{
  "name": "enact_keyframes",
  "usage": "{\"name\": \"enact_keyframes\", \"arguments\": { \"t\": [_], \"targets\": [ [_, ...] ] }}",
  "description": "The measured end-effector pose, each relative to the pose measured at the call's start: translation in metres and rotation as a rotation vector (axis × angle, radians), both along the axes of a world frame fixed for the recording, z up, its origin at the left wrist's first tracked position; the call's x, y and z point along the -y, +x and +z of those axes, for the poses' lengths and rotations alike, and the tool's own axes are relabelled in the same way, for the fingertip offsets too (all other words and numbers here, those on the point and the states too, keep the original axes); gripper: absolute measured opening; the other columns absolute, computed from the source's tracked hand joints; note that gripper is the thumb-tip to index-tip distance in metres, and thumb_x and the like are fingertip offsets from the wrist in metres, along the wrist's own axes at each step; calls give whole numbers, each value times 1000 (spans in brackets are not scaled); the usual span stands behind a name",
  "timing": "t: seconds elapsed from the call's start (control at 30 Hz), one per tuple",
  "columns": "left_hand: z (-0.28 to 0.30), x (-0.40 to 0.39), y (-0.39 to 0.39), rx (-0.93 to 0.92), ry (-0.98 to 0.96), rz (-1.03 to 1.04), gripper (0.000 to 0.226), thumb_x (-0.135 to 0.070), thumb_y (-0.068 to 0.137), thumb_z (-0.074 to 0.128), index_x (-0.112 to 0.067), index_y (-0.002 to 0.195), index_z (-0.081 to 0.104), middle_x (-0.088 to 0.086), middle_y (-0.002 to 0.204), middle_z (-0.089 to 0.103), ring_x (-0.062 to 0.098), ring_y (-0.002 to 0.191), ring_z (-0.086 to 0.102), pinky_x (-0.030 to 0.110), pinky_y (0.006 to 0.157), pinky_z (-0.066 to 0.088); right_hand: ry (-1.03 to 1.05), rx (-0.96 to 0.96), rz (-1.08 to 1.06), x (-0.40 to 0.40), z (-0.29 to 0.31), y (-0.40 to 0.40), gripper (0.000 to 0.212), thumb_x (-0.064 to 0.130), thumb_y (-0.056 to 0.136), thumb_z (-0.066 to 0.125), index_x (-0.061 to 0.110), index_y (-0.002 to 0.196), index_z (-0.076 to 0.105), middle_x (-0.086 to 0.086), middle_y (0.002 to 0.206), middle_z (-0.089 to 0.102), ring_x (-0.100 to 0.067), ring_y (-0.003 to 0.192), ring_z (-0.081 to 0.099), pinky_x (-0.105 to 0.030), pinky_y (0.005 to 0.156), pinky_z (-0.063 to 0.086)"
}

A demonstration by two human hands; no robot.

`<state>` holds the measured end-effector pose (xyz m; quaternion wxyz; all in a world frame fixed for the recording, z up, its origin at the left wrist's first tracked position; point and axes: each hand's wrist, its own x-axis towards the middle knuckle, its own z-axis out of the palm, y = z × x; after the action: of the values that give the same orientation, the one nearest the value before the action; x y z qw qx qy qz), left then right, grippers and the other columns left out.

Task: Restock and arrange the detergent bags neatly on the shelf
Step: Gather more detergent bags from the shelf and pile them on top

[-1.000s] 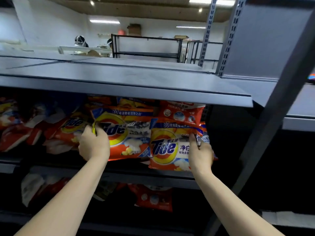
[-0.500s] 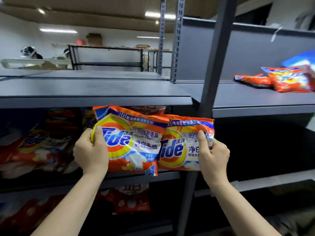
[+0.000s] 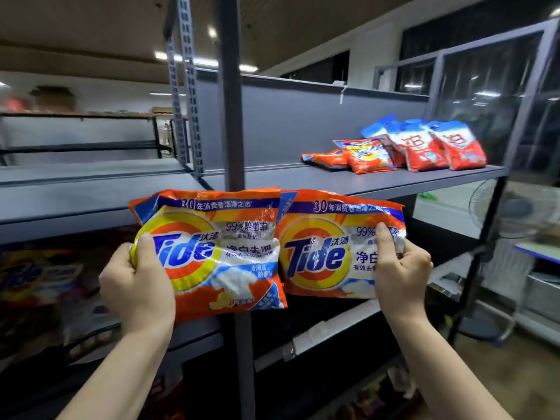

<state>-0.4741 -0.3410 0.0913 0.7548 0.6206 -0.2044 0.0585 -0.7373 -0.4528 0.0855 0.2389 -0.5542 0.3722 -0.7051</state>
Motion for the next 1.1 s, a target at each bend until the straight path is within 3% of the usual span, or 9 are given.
{"name": "enact_keyframes", "arguments": {
  "t": [0.1, 0.2, 0.37, 0.53, 0.67, 0.8, 0.87, 1.0, 1.1],
  "targets": [
    [14, 36, -33, 35, -24, 27, 41, -57, 80, 46, -20, 64, 52, 6, 71, 65, 30, 74, 66, 53, 74, 55, -34, 35, -27, 31, 10, -40, 44, 33, 95, 55, 13, 56, 52, 9, 50, 63, -8, 48, 63, -22, 46, 47],
    [29, 76, -73, 119, -34, 113, 48, -49, 85, 45, -6, 64, 42, 15, 66, 55, 35, 69, 56, 44, 65, 48, -51, 63, -31, 71, 19, -81, 38, 35, 94, 56, 15, 61, 59, 8, 59, 69, -9, 54, 67, -22, 47, 50],
    [54, 146, -138, 101, -42, 195, 47, -45, 86, 43, -3, 65, 42, 12, 69, 53, 36, 72, 54, 42, 65, 43, -68, 69, -36, 144, 36, -145, 42, 36, 94, 57, 10, 61, 59, 8, 57, 68, -11, 54, 67, -25, 49, 50],
    [78, 212, -178, -3, -61, 234, 40, -43, 88, 43, -10, 67, 47, 7, 80, 59, 32, 80, 57, 35, 69, 44, -44, 90, -36, 215, 49, -200, 50, 50, 87, 57, 12, 55, 58, -4, 60, 68, -27, 60, 68, -49, 60, 57],
    [99, 263, -194, -82, 2, 239, 32, -40, 88, 41, -12, 77, 52, 5, 82, 57, 30, 78, 52, 33, 69, 41, -82, 130, -60, 266, 65, -233, 57, 59, 82, 56, 4, 67, 57, -16, 64, 67, -40, 65, 66, -55, 61, 54],
    [117, 314, -201, -75, 32, 212, 33, -43, 88, 39, -15, 79, 54, 2, 85, 63, 26, 80, 61, 38, 78, 52, -86, 201, -57, 311, 78, -249, 67, 62, 80, 56, -4, 70, 53, -16, 67, 68, -39, 68, 67, -57, 63, 54],
    [119, 341, -199, -71, 48, 195, 34, -44, 89, 39, -15, 81, 54, 2, 86, 65, 23, 79, 62, 38, 77, 52, -83, 225, -44, 330, 83, -251, 62, 59, 82, 56, -1, 67, 55, -5, 65, 69, -30, 68, 69, -53, 65, 56],
    [123, 395, -199, -14, 80, 172, 35, -44, 93, 39, -14, 84, 55, 1, 84, 62, 20, 74, 59, 33, 70, 48, -104, 257, -47, 368, 91, -251, 41, 45, 90, 57, 16, 61, 59, 14, 57, 66, -5, 60, 66, -28, 57, 54],
    [127, 435, -194, 30, 98, 157, 34, -41, 96, 39, -12, 87, 54, 4, 88, 62, 22, 77, 60, 32, 69, 46, -87, 272, -56, 400, 96, -248, 37, 46, 90, 57, 18, 66, 61, 6, 71, 71, -9, 66, 70, -32, 62, 57]
  ]
}}
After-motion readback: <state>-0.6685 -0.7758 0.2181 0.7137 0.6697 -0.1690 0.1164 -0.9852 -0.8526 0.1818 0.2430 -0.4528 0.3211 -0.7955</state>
